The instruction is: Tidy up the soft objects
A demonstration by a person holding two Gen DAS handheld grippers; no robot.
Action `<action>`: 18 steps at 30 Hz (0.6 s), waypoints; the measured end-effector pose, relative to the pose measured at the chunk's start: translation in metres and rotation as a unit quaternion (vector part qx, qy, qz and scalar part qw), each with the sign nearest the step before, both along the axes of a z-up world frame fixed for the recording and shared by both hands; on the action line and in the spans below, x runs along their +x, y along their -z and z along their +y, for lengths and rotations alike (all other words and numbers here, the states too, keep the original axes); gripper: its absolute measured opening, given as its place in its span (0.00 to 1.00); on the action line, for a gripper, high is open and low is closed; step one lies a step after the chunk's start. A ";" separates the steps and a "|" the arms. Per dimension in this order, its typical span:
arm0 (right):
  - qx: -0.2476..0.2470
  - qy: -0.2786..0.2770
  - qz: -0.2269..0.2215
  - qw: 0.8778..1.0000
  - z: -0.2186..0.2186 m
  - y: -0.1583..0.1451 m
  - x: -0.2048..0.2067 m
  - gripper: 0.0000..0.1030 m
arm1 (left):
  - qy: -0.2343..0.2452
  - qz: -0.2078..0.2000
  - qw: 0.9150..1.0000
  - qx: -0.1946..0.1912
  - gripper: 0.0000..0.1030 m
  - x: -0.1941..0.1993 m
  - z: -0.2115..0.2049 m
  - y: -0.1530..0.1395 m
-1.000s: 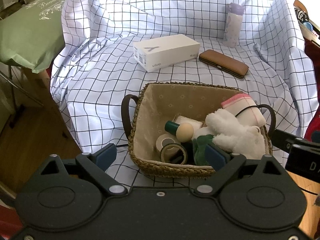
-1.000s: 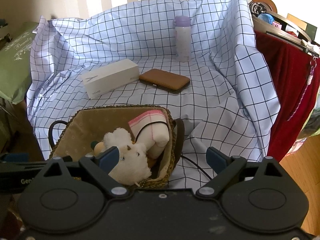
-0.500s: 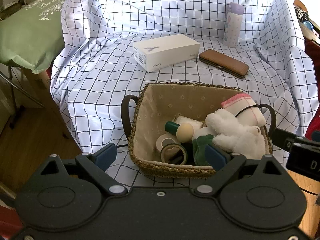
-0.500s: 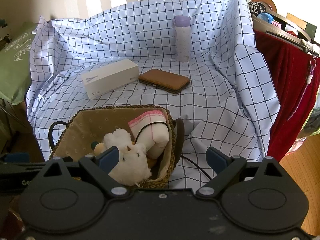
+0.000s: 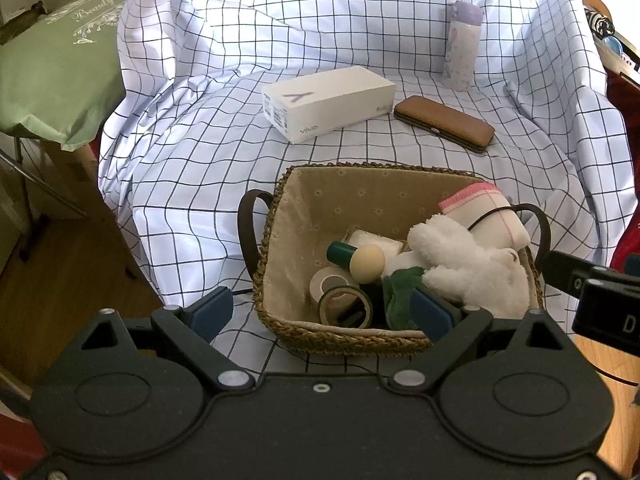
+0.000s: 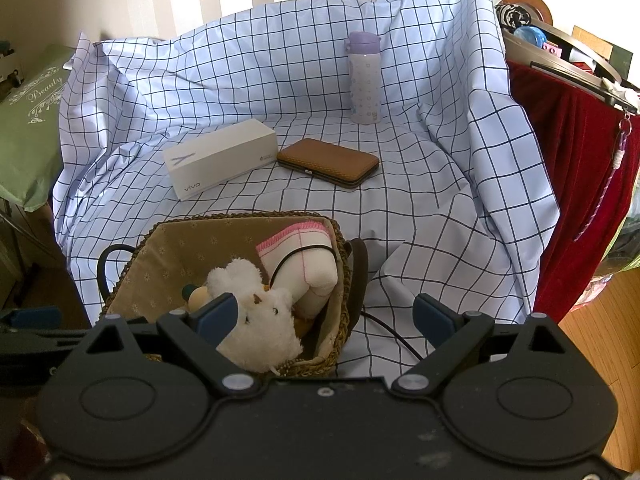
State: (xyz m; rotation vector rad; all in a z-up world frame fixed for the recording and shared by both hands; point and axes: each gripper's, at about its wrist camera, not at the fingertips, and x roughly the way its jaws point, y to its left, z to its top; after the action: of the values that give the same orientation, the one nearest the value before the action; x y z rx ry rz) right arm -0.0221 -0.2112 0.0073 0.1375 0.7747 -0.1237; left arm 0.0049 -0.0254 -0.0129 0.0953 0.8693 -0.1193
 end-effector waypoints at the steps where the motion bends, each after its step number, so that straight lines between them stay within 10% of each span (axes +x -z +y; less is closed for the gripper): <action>1: 0.000 0.000 0.000 1.000 0.000 0.000 0.000 0.92 | 0.000 0.000 1.000 0.000 0.90 0.000 0.000 0.000; 18: 0.000 0.000 -0.001 1.000 0.000 -0.001 0.000 0.92 | 0.004 -0.001 1.000 0.001 0.90 -0.001 0.000 0.001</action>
State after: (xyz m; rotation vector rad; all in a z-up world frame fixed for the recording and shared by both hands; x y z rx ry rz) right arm -0.0223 -0.2110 0.0083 0.1381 0.7732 -0.1225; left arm 0.0037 -0.0258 -0.0138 0.1011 0.8668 -0.1251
